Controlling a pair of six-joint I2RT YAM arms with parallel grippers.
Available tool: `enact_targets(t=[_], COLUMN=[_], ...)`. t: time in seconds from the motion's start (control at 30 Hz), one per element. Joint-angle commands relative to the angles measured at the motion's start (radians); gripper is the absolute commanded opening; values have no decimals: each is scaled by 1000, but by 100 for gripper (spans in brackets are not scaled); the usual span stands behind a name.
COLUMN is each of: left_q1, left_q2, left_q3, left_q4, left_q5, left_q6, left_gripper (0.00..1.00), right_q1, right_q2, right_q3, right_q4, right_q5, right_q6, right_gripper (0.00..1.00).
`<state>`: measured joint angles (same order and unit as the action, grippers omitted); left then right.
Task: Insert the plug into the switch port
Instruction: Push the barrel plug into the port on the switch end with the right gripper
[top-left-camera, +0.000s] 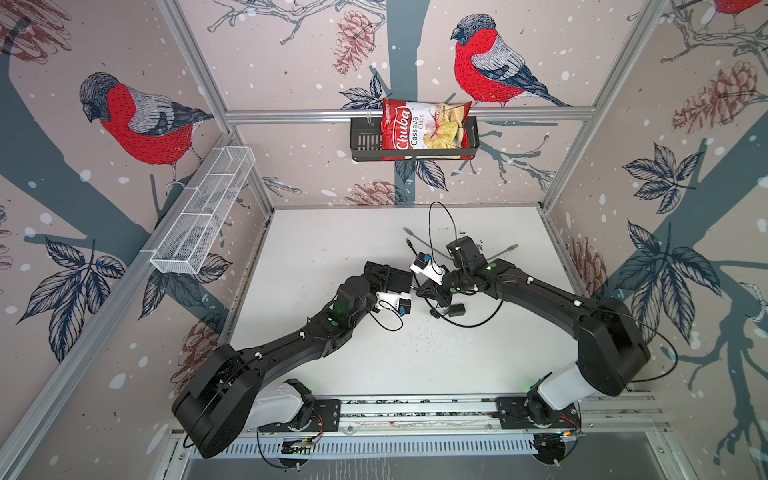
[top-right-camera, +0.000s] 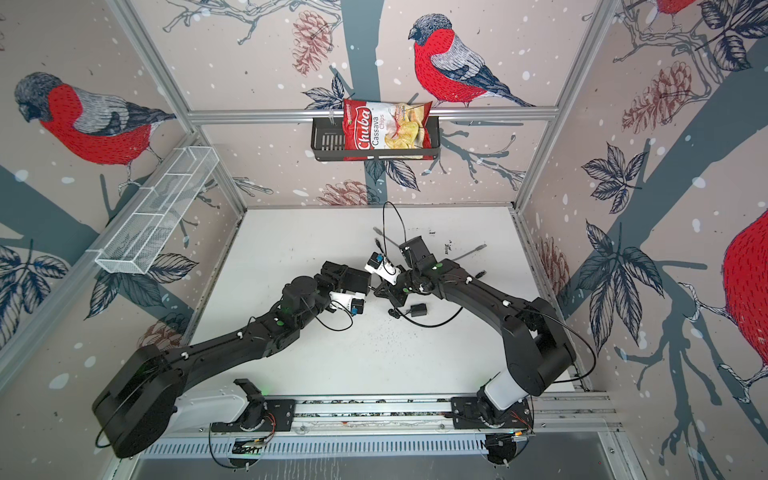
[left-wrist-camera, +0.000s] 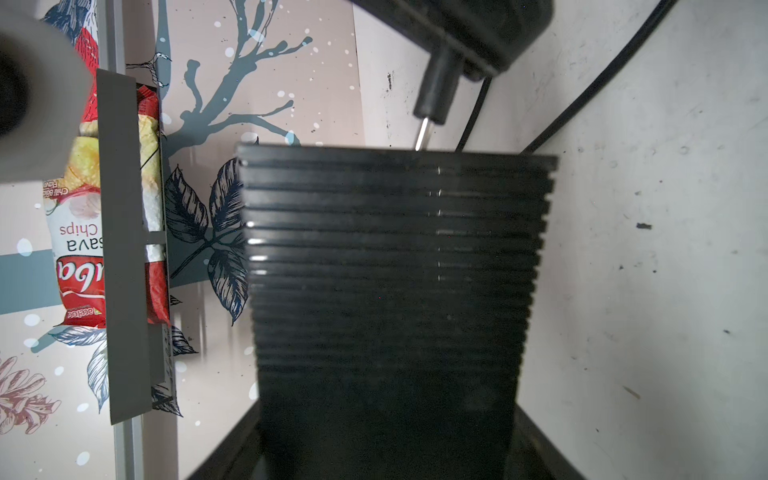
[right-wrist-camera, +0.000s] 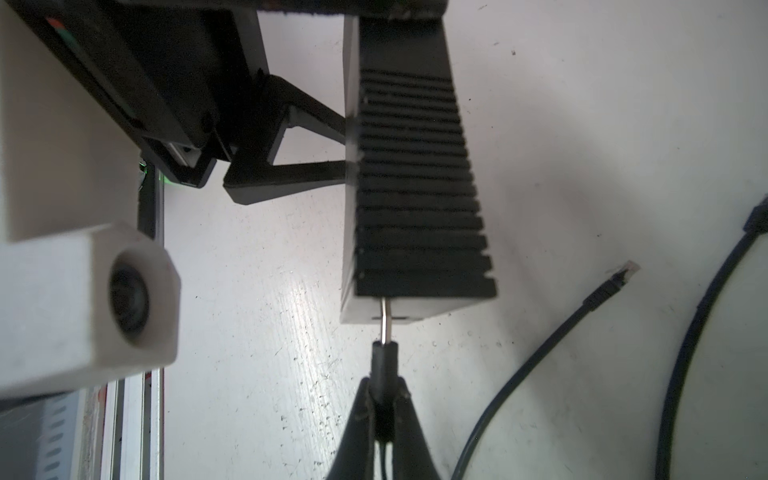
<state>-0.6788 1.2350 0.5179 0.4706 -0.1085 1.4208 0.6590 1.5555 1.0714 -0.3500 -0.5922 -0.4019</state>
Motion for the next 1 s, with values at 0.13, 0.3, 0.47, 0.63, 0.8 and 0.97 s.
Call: enact_targets(t=[0.13, 0.3, 0.47, 0.63, 0.8, 0.97], left_q1=[-16, -33, -54, -63, -78, -104], left_q2=[3, 25, 44, 44, 44, 51], left_q3=[-14, -18, -7, -13, -18, -11], left_q4=[104, 137, 155, 193, 220, 234], left_q5=[11, 3, 8, 30, 59, 77], left_q6=[34, 92, 95, 50, 30, 18], left_gripper=[56, 56, 56, 55, 55, 55], right_q1=[6, 5, 11, 11, 15, 37], right_q2=[6, 38, 98, 82, 84, 110], right_q3=[23, 81, 163, 148, 154, 187], right_q4=[-1, -46, -88, -20, 4, -9], right_q5=[-17, -29, -34, -42, -89, -107], right_q6=[-40, -103, -127, -101, -103, -134], right_gripper=[0, 0, 0, 0, 0, 0])
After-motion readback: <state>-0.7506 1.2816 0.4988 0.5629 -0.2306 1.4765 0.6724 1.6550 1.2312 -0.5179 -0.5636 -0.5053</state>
